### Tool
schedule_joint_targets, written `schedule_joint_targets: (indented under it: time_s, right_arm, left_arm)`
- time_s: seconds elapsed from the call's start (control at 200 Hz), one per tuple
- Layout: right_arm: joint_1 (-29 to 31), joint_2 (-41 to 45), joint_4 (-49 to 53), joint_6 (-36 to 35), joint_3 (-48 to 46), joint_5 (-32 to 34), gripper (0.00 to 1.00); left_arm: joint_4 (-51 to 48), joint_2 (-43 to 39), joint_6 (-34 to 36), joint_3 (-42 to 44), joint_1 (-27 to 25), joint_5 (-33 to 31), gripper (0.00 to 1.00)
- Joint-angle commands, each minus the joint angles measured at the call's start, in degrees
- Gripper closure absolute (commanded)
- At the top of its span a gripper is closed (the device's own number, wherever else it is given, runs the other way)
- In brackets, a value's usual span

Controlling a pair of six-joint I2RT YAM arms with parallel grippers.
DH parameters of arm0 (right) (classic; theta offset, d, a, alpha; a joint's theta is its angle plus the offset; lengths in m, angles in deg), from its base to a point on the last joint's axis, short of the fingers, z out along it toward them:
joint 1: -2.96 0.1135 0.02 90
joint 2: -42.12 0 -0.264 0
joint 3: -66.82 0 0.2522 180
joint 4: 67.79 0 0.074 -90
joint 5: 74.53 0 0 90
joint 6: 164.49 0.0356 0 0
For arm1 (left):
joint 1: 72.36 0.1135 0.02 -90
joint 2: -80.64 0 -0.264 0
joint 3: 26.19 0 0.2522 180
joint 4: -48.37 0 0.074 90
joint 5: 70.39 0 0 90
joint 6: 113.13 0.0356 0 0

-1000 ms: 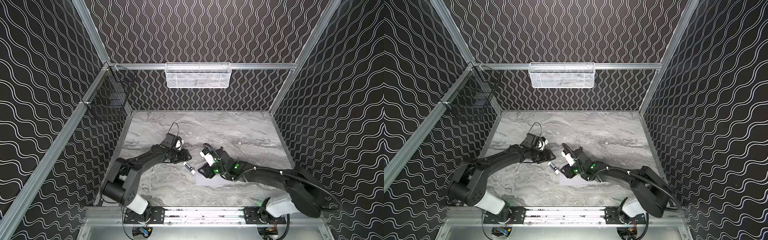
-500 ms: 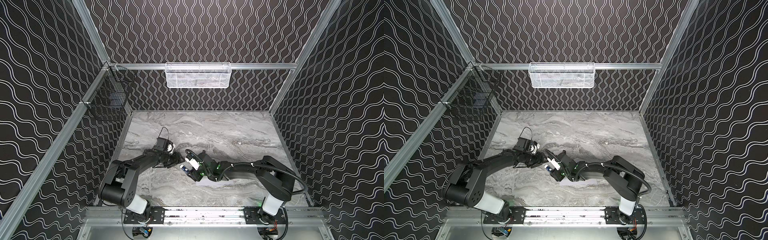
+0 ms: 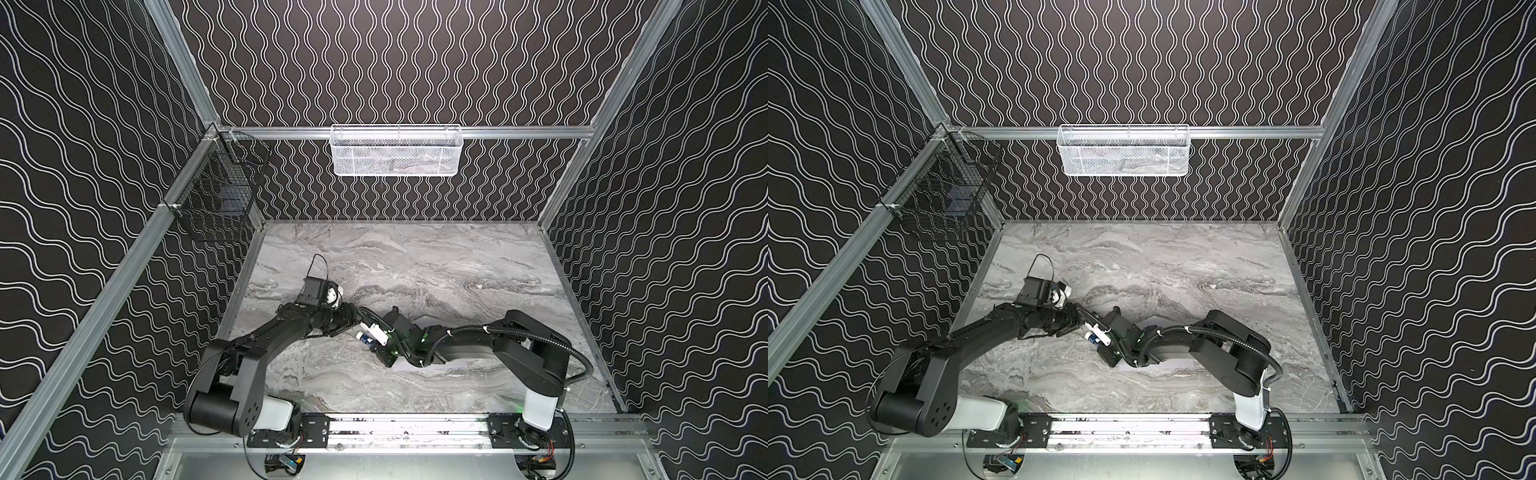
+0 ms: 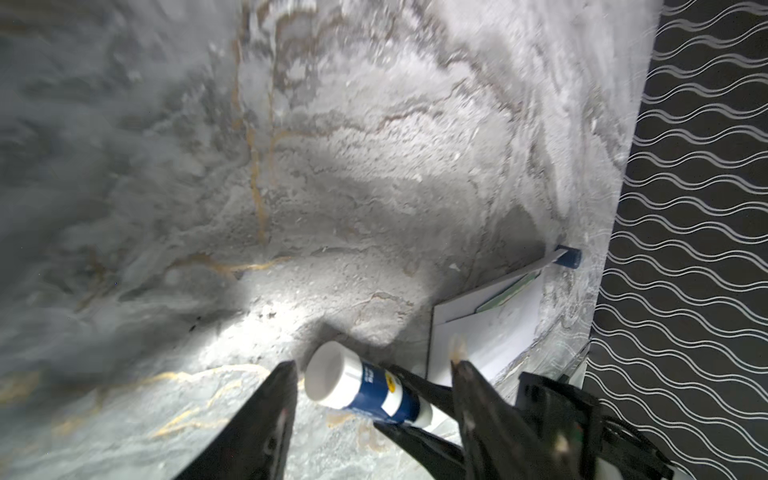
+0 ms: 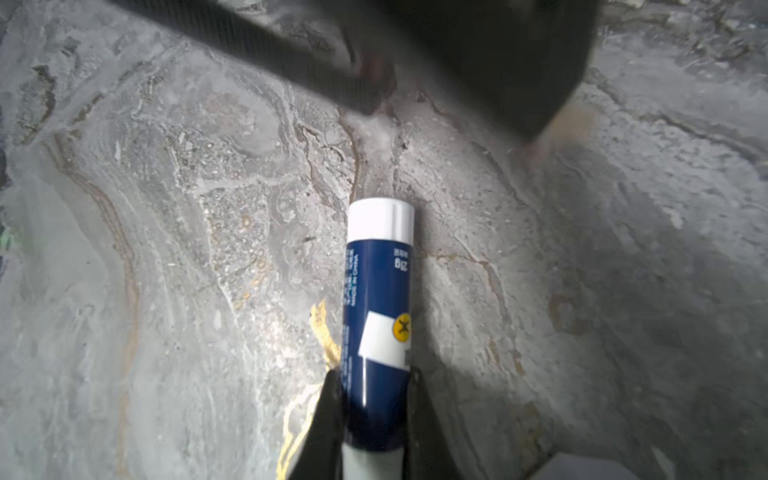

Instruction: Place the letter into the envelope and seal it

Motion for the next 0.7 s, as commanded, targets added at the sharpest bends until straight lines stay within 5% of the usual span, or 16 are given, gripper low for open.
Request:
schedule_joint_targets:
  time_s: [0.0, 0.295, 0.53, 0.696]
  right_arm:
    - [-0.5, 2.2, 2.8, -2.6, 0.0, -1.1, 0.98]
    - [-10.0, 16.8, 9.5, -6.5, -3.9, -19.9, 1.0]
    - [-10.0, 12.5, 7.5, -3.9, -4.9, -21.9, 1.0]
    - [-5.1, 7.2, 11.8, -5.8, -3.4, -13.6, 1.0]
  left_arm:
    - [-3.6, -2.2, 2.3, -1.9, 0.6, -1.1, 0.37]
    - [-13.6, -15.2, 12.6, -6.9, 0.6, 1.4, 0.41]
    - [-11.4, -19.8, 10.3, -1.5, -1.8, -1.7, 0.41]
    - [-9.4, -16.5, 1.9, 2.5, -1.9, -3.1, 0.41]
